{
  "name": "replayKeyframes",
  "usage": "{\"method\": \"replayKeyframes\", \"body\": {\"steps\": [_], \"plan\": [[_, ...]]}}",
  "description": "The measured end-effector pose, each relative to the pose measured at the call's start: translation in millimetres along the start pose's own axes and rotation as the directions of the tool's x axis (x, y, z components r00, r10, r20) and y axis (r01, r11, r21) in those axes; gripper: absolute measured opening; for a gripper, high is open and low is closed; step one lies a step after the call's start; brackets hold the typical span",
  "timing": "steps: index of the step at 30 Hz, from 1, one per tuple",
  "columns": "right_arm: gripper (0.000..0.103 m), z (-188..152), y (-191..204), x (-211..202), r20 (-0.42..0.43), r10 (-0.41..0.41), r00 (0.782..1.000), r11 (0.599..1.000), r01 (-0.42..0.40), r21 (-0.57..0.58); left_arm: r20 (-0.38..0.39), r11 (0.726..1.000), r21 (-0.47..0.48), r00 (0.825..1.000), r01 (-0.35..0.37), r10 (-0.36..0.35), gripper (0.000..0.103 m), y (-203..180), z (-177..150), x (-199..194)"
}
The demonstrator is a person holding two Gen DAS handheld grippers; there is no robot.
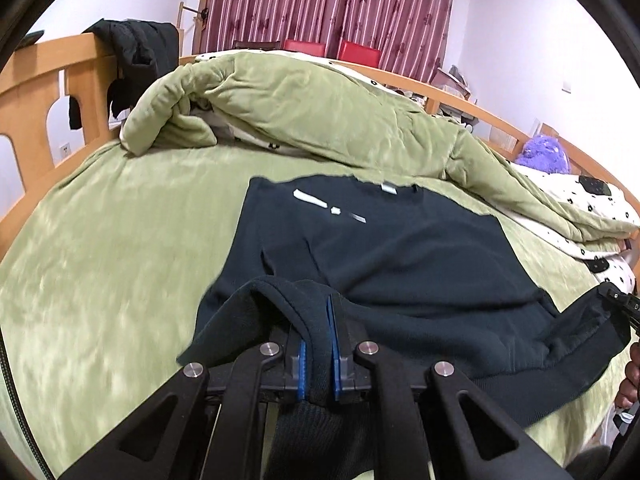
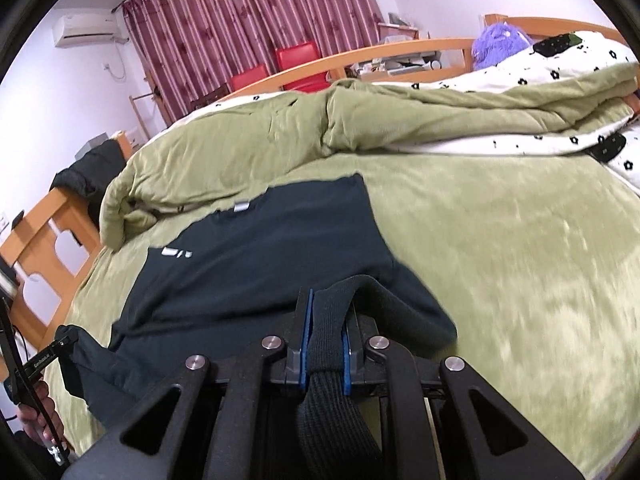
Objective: Fold small clothes
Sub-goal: 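Lift the hem with both tools and fold it up toward the collar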
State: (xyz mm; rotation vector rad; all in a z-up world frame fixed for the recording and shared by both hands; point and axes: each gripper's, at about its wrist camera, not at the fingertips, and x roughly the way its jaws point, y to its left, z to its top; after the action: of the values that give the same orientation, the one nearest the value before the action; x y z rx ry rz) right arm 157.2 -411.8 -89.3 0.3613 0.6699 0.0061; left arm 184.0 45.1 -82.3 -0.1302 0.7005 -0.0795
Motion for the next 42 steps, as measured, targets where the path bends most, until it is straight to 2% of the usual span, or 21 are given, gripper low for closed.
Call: {"method": "replayKeyframes", "body": {"steps": [11,20,25,28,33,36,37,38,39,40,41,42], "plan": [[0.011,54.2,4.7,79.4,0.050,0.003,0.999,1.000,-0.003,0.001,0.042,1.000,-0.012,0.999,-0.013,0.014,0.009,16.6,50.2,64.9],[0.011,66.3,6.6,147.2,0.052,-0.010,0.999,0.999,0.012,-0.037,0.009,0.998,0.019,0.998,-0.055,0.055,0.009,23.9,51.8,112.3],[0.011,59.6,5.1,181.8,0.023,-0.062,0.998,0.995,0.064,-0.076,-0.029,0.997,0.039,0.997,-0.064,0.065,0.009,25.4,45.1,127.0],[0.011,50.8,2.9,201.6,-0.022,-0.113,0.993,0.989,0.110,-0.102,-0.049,0.996,0.051,0.996,-0.066,0.069,0.010,25.4,40.3,132.9],[0.014,34.3,4.2,226.2,-0.109,-0.203,0.973,0.966,0.181,-0.185,-0.096,0.997,0.027,0.993,-0.066,0.068,0.014,28.8,32.9,140.1],[0.023,35.4,5.0,218.8,-0.109,-0.198,0.974,0.964,0.174,-0.200,-0.096,0.998,0.000,0.993,-0.062,0.062,0.023,32.7,30.7,137.8],[0.034,35.5,5.2,215.2,-0.108,-0.201,0.973,0.963,0.176,-0.204,-0.097,0.998,0.000,0.993,-0.070,0.069,0.030,32.9,30.1,137.0],[0.048,35.0,4.8,209.8,-0.103,-0.207,0.973,0.961,0.182,-0.207,-0.097,0.997,0.003,0.993,-0.072,0.072,0.037,32.3,29.5,136.1],[0.055,34.6,4.3,202.3,-0.087,-0.210,0.974,0.960,0.189,-0.207,-0.096,0.997,0.014,0.992,-0.080,0.081,0.042,30.0,28.5,134.2],[0.062,33.9,4.6,195.3,-0.072,-0.211,0.975,0.959,0.192,-0.209,-0.095,0.996,0.024,0.991,-0.091,0.092,0.051,28.2,27.7,132.8],[0.066,33.4,5.4,187.3,-0.058,-0.215,0.975,0.956,0.198,-0.215,-0.084,0.993,0.038,0.989,-0.116,0.118,0.060,24.7,26.0,128.9],[0.067,33.2,6.3,182.9,-0.055,-0.215,0.975,0.956,0.198,-0.218,-0.070,0.991,0.045,0.989,-0.128,0.131,0.062,23.0,24.8,125.3]]}}
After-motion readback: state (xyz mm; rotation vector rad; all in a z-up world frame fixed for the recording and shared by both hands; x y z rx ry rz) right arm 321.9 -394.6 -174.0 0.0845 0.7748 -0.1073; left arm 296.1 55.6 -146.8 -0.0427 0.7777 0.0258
